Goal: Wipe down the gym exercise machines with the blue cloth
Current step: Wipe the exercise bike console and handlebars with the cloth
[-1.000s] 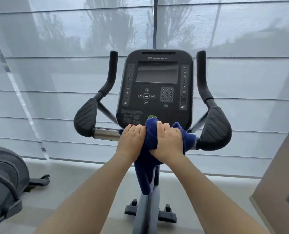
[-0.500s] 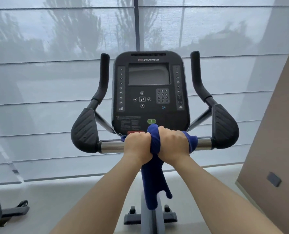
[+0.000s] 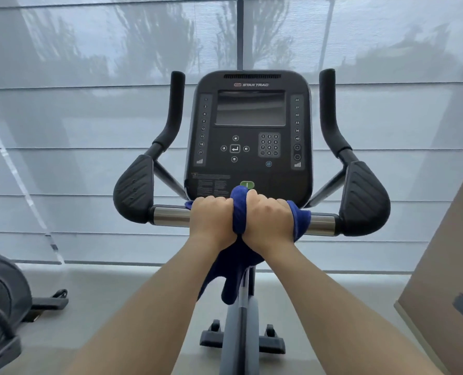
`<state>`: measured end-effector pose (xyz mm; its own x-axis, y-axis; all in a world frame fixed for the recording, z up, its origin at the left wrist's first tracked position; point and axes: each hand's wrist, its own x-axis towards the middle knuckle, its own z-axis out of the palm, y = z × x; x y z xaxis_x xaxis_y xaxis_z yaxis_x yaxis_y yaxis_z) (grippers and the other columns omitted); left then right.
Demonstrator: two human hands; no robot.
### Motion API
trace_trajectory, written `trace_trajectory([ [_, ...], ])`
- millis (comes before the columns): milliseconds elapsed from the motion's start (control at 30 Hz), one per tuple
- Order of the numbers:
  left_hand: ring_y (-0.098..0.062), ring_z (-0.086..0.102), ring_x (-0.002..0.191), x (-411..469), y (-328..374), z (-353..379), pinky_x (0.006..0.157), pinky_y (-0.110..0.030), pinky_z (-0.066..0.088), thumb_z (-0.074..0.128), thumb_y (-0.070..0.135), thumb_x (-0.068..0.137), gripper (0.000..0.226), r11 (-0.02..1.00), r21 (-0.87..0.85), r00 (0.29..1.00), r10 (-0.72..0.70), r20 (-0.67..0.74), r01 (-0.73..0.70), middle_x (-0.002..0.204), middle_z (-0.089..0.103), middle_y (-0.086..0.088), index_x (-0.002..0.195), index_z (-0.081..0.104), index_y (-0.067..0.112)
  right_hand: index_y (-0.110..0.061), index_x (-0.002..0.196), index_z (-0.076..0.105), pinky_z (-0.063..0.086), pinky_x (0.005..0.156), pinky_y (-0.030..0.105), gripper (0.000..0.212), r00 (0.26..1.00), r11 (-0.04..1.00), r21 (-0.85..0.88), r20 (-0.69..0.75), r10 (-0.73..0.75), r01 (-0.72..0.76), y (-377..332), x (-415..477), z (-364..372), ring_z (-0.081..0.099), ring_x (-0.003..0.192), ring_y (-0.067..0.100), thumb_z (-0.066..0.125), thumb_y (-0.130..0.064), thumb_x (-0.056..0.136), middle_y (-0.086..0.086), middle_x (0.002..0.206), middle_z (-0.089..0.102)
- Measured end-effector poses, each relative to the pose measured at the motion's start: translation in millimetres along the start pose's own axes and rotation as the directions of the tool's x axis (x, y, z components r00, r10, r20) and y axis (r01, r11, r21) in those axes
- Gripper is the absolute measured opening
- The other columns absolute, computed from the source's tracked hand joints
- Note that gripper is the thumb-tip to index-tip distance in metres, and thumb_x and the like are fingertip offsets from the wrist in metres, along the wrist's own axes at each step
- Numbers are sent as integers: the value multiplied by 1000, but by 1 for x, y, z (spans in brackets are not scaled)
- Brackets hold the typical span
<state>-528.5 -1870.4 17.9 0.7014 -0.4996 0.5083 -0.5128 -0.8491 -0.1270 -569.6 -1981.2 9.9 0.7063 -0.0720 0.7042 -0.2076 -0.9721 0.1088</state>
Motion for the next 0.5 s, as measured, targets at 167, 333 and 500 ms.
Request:
trace_trajectory([
  [167, -25, 53, 64, -6, -1, 9, 61, -31, 26, 58, 13, 57, 21, 1000, -11, 987, -6, -162, 4, 66, 55, 2, 69, 43, 20, -14, 70, 51, 41, 52, 30, 16, 967, 1000, -13, -256, 6, -10, 0, -7, 12, 48, 46, 22, 62, -12, 57, 0, 56, 49],
  [333, -23, 51, 71, -6, -5, 8, 60, -31, 26, 62, 12, 53, 29, 998, -26, 982, 57, -182, -62, 76, 51, 1, 75, 44, 19, -11, 76, 51, 42, 58, 32, 25, 962, 996, 30, -261, 85, -81, -4, -8, 14, 50, 50, 24, 61, -13, 54, 1, 60, 52],
  [500, -23, 38, 90, -17, -20, 0, 72, -35, 24, 52, 21, 68, 39, 983, -77, 981, 161, -106, -169, 105, 39, -4, 99, 30, 15, -15, 97, 47, 31, 72, 32, 44, 986, 965, 203, 56, 160, -168, -9, -12, -10, 56, 75, 23, 64, -25, 57, -6, 80, 56],
])
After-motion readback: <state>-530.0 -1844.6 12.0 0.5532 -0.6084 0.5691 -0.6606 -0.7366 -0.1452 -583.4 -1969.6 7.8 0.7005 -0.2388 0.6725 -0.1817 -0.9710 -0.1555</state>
